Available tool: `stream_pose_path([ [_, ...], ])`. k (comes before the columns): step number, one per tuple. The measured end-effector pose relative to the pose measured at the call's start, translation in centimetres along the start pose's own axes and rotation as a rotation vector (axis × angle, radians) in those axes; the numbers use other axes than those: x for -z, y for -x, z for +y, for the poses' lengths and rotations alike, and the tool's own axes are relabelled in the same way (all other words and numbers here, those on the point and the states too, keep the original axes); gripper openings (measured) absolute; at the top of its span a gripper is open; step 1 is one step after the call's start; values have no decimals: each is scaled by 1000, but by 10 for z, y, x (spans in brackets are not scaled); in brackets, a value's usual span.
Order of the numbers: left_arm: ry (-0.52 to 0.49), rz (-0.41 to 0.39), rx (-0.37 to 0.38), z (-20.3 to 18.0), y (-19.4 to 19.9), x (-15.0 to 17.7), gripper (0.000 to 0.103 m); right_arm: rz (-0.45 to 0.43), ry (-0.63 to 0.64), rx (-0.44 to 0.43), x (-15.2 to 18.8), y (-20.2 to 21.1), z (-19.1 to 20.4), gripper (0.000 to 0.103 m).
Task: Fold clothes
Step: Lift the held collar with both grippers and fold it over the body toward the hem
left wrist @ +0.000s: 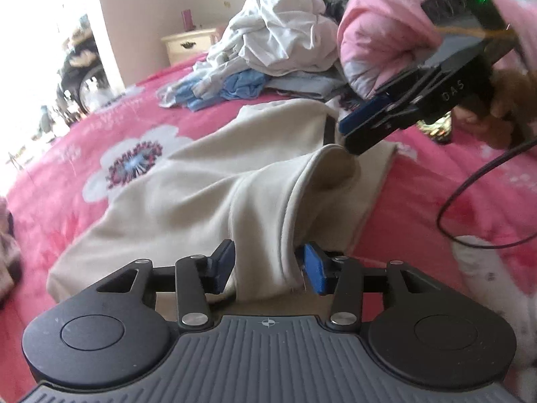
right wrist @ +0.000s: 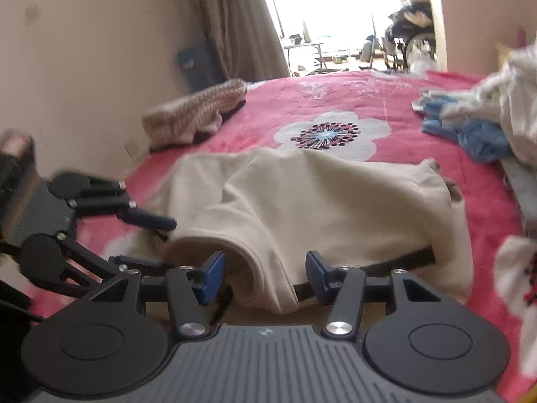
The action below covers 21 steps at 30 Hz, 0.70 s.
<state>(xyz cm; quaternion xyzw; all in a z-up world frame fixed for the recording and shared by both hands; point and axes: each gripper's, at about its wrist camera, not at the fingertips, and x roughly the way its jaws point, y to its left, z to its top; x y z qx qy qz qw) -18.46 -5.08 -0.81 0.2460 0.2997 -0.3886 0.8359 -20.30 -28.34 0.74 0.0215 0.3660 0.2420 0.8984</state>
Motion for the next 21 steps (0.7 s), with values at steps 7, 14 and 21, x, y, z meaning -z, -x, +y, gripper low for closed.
stream_pose_path([
  [7,-124,2,-129,-25,-21,-1,8,-42,207,134,11,-5,30,10],
  [14,-253,2,-81,-31,-4,5,4,-45,514,205,20,-2,57,7],
  [21,-339,88,-3,-38,-19,18,4,129,687,201,58,-37,58,7],
])
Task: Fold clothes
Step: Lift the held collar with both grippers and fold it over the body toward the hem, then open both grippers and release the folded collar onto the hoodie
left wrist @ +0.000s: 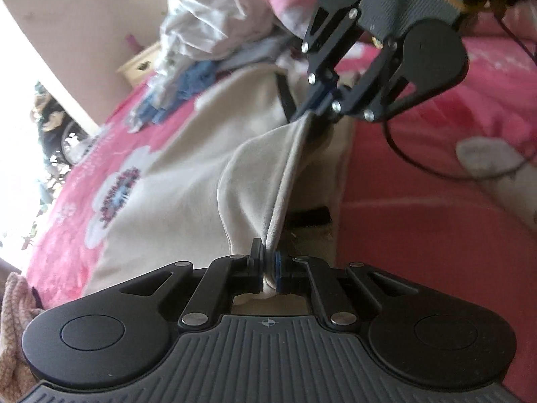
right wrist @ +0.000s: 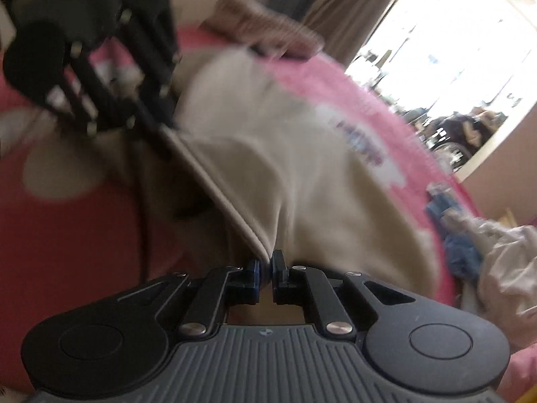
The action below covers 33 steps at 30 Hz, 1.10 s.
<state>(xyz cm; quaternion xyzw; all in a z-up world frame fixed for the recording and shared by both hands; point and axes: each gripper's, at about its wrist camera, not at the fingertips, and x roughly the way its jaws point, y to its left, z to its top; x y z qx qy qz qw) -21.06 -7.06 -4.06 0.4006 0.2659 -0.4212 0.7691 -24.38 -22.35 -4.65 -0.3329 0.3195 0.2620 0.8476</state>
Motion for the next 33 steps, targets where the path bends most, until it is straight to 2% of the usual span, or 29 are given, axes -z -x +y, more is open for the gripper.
stream_pose_path([
  [5,-87,37,18,-18,-9,10,5,18,-13,-35,5,-4,2,7],
  [9,-77,35,31,-16,-8,11,5,-31,-93,-167,-1,28,-25,16],
  [11,-83,29,36,-15,-7,12,5,-64,-163,-253,-5,43,-44,17],
  [14,-96,29,34,-16,-7,14,5,-166,-339,-367,-15,56,-77,18],
  [17,-100,30,32,-16,-10,14,5,-238,-481,-373,-27,48,-95,20],
  [20,-95,30,26,-17,-11,13,5,-217,-508,-376,-35,18,-85,20],
  [23,-80,28,15,-19,-11,14,5,-87,-449,-383,-21,-24,-51,20],
  [25,-60,25,13,-19,-9,15,9,-62,-427,-348,-5,-44,-35,20],
  [29,-32,15,57,-13,3,19,13,-38,-531,-372,3,-49,-43,20],
  [31,20,0,89,-1,15,21,14,-26,-527,-366,1,-46,-41,22],
  [33,95,-14,122,16,27,23,14,-16,-503,-364,-5,-45,-38,33],
])
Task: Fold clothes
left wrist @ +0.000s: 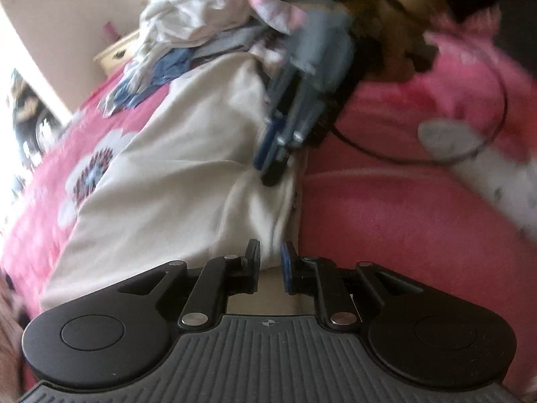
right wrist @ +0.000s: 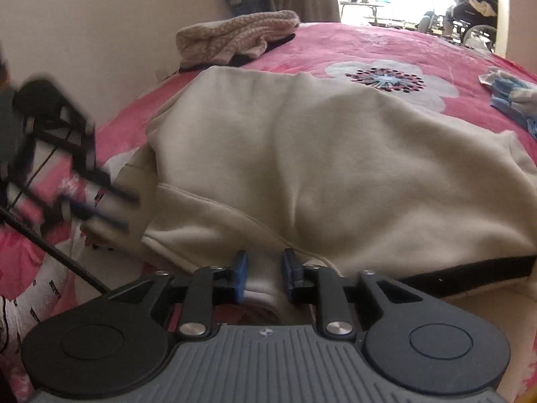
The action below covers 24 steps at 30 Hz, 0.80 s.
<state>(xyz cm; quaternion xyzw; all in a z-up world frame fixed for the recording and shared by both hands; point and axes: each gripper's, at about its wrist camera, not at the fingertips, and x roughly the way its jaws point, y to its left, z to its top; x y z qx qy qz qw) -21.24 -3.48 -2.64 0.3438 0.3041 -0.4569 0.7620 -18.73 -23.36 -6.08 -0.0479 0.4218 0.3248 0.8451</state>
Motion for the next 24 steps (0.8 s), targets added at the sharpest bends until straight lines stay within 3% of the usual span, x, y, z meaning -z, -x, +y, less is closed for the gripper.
stream_pose_path([
  [2,73,-18,-4,18,10,1,17,15,19,13,-3,-1,5,36],
  [7,318,-33,-135,73,7,8,22,69,6,30,-12,-8,7,36],
  [9,440,33,-142,90,-7,16,24,98,-2,24,-16,-8,6,36],
  [12,529,203,-145,101,-33,43,25,148,-9,13,-23,-11,3,36],
  [14,589,203,-120,107,-30,51,25,180,-3,6,-27,-13,2,36],
  [17,603,204,-87,119,-19,42,25,233,11,1,-35,-14,2,35],
  [20,565,171,-81,131,-7,27,25,237,10,-8,-46,-3,4,26],
  [24,572,97,-89,155,-5,11,29,77,-28,28,-67,32,-9,25],
])
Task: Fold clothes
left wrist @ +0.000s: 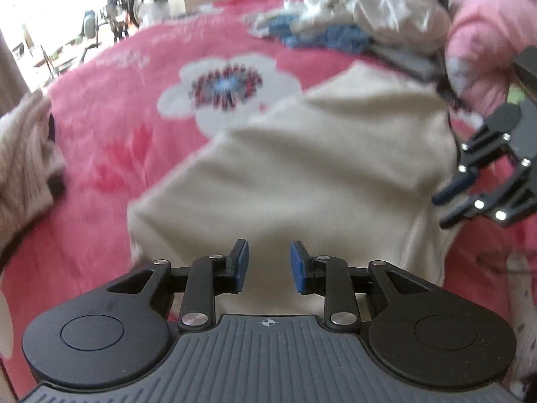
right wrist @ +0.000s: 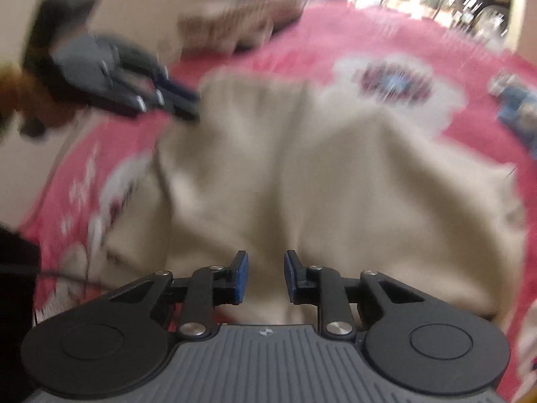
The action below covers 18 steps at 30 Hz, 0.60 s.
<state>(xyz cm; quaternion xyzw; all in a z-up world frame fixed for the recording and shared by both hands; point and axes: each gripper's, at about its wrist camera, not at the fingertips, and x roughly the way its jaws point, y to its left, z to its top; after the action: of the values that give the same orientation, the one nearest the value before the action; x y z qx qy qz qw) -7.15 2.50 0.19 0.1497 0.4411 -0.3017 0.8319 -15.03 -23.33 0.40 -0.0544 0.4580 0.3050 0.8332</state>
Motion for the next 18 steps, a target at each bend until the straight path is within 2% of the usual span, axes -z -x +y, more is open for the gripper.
stream_pose_path([
  [4,58,-53,-23,14,-22,-18,31,-154,-39,161,-19,9,-33,23],
  [6,100,-48,-50,23,-36,-19,31,-176,-32,244,-17,3,-54,22],
  [8,151,-18,-65,33,-50,-11,30,-101,-23,347,-1,-15,-80,22],
  [10,195,8,-59,43,-60,3,31,3,-82,420,23,-31,-113,9],
  [11,212,-5,-48,46,-59,7,31,19,-129,425,31,-32,-127,10],
  [12,229,-19,-36,49,-58,11,31,-10,-169,412,30,-24,-133,9],
  [14,241,-28,-32,50,-57,14,31,-79,-200,425,16,-5,-136,13],
  [16,231,-29,-43,47,-57,13,31,-174,-217,382,-2,8,-137,13],
  [18,220,-30,-54,44,-57,13,31,-220,-186,347,-23,2,-137,13],
])
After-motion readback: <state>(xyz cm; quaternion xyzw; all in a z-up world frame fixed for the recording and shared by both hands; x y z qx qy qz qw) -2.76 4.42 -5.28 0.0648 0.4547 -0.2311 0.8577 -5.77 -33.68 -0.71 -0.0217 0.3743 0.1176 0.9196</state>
